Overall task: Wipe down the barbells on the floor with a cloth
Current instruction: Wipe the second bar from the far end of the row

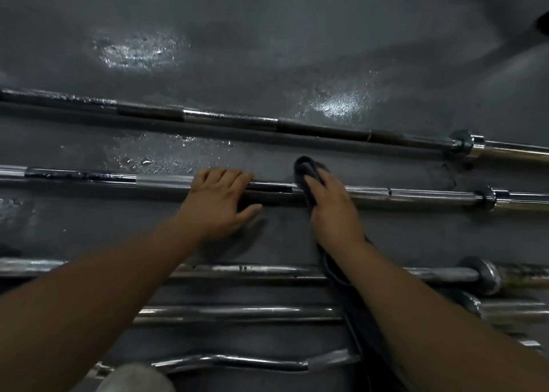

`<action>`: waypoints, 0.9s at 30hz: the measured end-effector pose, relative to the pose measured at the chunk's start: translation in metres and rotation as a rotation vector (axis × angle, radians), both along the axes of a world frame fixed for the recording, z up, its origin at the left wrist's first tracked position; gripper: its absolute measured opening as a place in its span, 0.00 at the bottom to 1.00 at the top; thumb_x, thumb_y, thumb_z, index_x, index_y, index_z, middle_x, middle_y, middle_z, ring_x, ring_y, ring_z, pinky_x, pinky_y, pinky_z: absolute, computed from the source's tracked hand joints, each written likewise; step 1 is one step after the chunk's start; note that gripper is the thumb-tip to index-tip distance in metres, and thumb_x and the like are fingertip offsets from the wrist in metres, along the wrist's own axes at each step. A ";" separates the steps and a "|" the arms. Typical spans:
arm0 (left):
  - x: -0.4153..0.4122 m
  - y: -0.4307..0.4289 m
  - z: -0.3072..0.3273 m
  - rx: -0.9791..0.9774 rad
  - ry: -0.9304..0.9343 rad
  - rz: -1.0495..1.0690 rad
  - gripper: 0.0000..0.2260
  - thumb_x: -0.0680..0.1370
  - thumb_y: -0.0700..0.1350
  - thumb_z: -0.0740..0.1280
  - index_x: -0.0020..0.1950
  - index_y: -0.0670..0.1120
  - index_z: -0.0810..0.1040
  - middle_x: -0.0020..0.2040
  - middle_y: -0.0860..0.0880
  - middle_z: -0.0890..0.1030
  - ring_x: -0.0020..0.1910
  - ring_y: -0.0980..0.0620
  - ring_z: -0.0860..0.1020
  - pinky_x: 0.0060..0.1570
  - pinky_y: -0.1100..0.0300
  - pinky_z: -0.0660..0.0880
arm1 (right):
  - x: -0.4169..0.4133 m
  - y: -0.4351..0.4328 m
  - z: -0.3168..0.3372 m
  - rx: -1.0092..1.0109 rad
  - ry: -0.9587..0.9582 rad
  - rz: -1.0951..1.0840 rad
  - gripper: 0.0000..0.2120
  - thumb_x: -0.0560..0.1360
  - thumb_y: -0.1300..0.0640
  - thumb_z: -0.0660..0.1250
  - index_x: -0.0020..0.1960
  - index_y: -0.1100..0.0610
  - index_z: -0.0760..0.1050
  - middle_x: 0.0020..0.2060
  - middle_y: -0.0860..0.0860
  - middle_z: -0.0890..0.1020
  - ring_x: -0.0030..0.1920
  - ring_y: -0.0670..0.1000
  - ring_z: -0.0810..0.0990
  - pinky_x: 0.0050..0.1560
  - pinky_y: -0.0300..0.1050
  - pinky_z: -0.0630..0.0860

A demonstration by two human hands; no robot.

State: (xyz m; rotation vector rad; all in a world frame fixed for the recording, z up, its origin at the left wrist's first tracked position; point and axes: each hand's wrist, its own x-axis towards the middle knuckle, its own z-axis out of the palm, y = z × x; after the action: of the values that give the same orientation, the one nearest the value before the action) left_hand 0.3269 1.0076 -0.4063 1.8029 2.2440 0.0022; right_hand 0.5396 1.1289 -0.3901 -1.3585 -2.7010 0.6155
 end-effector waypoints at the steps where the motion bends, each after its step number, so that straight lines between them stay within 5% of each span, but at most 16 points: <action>1: -0.007 0.008 0.002 -0.013 -0.015 -0.006 0.35 0.74 0.71 0.49 0.75 0.52 0.64 0.71 0.50 0.70 0.69 0.46 0.67 0.68 0.48 0.57 | 0.006 0.011 0.002 0.017 -0.021 0.017 0.29 0.70 0.70 0.64 0.71 0.58 0.73 0.73 0.59 0.69 0.70 0.61 0.69 0.70 0.53 0.67; 8: -0.026 0.009 -0.011 0.041 0.101 0.063 0.37 0.74 0.69 0.52 0.75 0.47 0.65 0.70 0.43 0.71 0.68 0.41 0.68 0.71 0.44 0.59 | 0.009 0.034 -0.001 0.050 -0.013 -0.256 0.31 0.71 0.71 0.61 0.74 0.58 0.69 0.75 0.59 0.64 0.74 0.62 0.64 0.73 0.51 0.62; 14: -0.037 0.037 -0.007 0.054 0.075 0.103 0.32 0.73 0.72 0.52 0.67 0.52 0.70 0.62 0.47 0.76 0.61 0.43 0.72 0.63 0.47 0.62 | -0.008 0.045 -0.012 0.068 -0.001 -0.002 0.25 0.74 0.64 0.62 0.71 0.53 0.72 0.73 0.57 0.68 0.71 0.61 0.68 0.70 0.52 0.68; 19: -0.025 0.032 -0.006 0.070 0.047 0.153 0.32 0.69 0.70 0.55 0.64 0.51 0.71 0.59 0.45 0.76 0.60 0.42 0.73 0.66 0.46 0.61 | 0.034 0.069 -0.002 0.143 -0.088 -0.469 0.26 0.71 0.67 0.58 0.68 0.56 0.74 0.70 0.59 0.70 0.65 0.66 0.68 0.66 0.53 0.67; 25: -0.023 0.030 0.004 0.107 -0.036 0.218 0.25 0.67 0.66 0.55 0.55 0.52 0.75 0.51 0.47 0.77 0.54 0.43 0.73 0.58 0.47 0.66 | -0.031 0.005 0.013 0.049 -0.046 0.033 0.23 0.74 0.63 0.62 0.67 0.50 0.74 0.68 0.53 0.71 0.64 0.60 0.69 0.58 0.52 0.74; 27: -0.018 0.026 0.006 0.106 -0.026 0.209 0.24 0.67 0.65 0.57 0.54 0.52 0.75 0.50 0.47 0.76 0.54 0.43 0.73 0.56 0.48 0.66 | 0.003 0.032 0.016 0.092 -0.125 -0.082 0.23 0.74 0.62 0.61 0.67 0.49 0.75 0.64 0.55 0.74 0.63 0.61 0.71 0.57 0.53 0.74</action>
State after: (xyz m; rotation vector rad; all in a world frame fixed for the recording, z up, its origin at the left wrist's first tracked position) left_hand 0.3090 1.0336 -0.4007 1.5982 2.4449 0.1867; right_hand 0.5422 1.1604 -0.3745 -1.5232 -2.7128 0.4077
